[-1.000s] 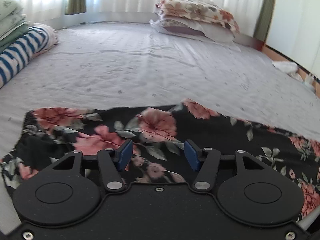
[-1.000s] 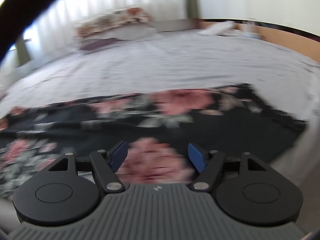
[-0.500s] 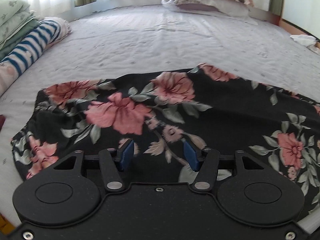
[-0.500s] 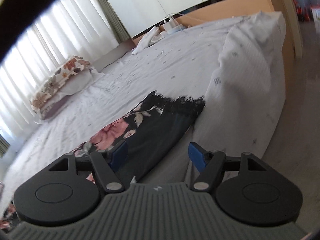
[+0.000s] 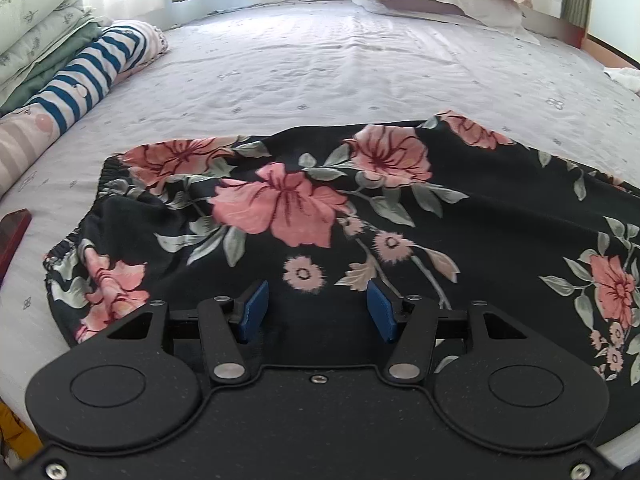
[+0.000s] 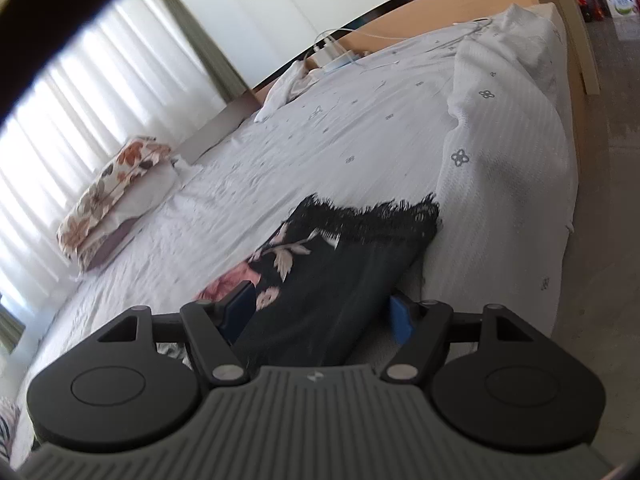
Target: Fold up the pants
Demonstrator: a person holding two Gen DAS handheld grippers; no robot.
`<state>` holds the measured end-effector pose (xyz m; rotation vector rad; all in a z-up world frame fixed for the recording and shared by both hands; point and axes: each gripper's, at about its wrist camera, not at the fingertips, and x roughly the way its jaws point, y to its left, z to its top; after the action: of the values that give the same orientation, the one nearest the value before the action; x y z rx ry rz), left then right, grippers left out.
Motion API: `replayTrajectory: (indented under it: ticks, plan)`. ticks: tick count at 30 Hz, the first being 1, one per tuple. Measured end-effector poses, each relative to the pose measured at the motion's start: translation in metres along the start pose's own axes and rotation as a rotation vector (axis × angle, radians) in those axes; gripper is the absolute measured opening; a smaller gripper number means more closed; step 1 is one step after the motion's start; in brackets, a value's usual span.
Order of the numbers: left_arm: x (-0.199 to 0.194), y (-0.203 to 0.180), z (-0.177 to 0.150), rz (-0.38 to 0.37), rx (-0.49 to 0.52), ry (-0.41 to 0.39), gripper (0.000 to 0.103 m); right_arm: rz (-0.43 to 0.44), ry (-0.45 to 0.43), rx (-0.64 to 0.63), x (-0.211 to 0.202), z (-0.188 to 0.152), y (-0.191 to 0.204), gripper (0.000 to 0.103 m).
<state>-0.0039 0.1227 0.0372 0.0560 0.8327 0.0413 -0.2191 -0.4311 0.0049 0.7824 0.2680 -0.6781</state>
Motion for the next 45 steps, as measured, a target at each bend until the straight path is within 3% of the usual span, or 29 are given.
replayTrajectory:
  ticks: [9,11,14,18,21,25,28,30,31,35,41,42,44,45]
  plan:
    - [-0.001,0.02,-0.004,0.035,-0.045,-0.002,0.054,-0.049,-0.039,0.026,0.038,0.016,-0.002,0.073]
    - [-0.001,0.023,-0.005,0.04,-0.052,-0.002,0.054,-0.075,-0.03,0.0,0.041,0.018,0.002,0.049]
    - [-0.001,0.028,-0.007,0.047,-0.058,-0.003,0.054,-0.085,-0.018,0.001,0.041,0.018,0.0,0.024]
    - [0.0,0.03,-0.008,0.044,-0.064,-0.005,0.054,-0.076,-0.007,0.065,0.03,0.017,-0.006,0.024]
    - [0.0,0.03,-0.009,0.046,-0.057,-0.006,0.054,-0.093,-0.014,0.011,0.022,0.012,0.001,0.025]
    - [0.001,0.03,-0.009,0.044,-0.06,-0.007,0.054,-0.106,-0.003,-0.048,0.03,0.007,0.009,0.037]
    - [0.0,0.031,-0.009,0.036,-0.067,-0.008,0.054,-0.097,-0.002,-0.01,0.043,0.008,0.008,0.037]
    - [-0.001,0.032,-0.009,0.031,-0.074,-0.009,0.054,-0.091,0.0,0.018,0.051,0.011,0.007,0.022]
    - [-0.003,0.033,-0.009,0.029,-0.077,-0.011,0.054,-0.107,0.005,0.023,0.054,0.013,0.008,0.009]
    - [-0.007,0.035,-0.01,0.006,-0.076,-0.025,0.054,-0.1,0.026,0.016,0.055,0.018,0.018,0.003]
    - [-0.012,0.038,-0.009,-0.022,-0.086,-0.052,0.054,-0.001,0.051,-0.134,0.039,0.011,0.078,0.003]
    - [-0.013,0.039,-0.009,-0.032,-0.092,-0.055,0.054,0.054,0.081,-0.188,0.035,0.001,0.107,0.003]
    - [-0.014,0.041,-0.009,-0.049,-0.102,-0.061,0.054,0.084,0.1,-0.221,0.033,-0.007,0.124,0.003]
    - [-0.014,0.042,-0.01,-0.054,-0.105,-0.064,0.054,0.15,0.143,-0.292,0.031,-0.028,0.16,0.003]
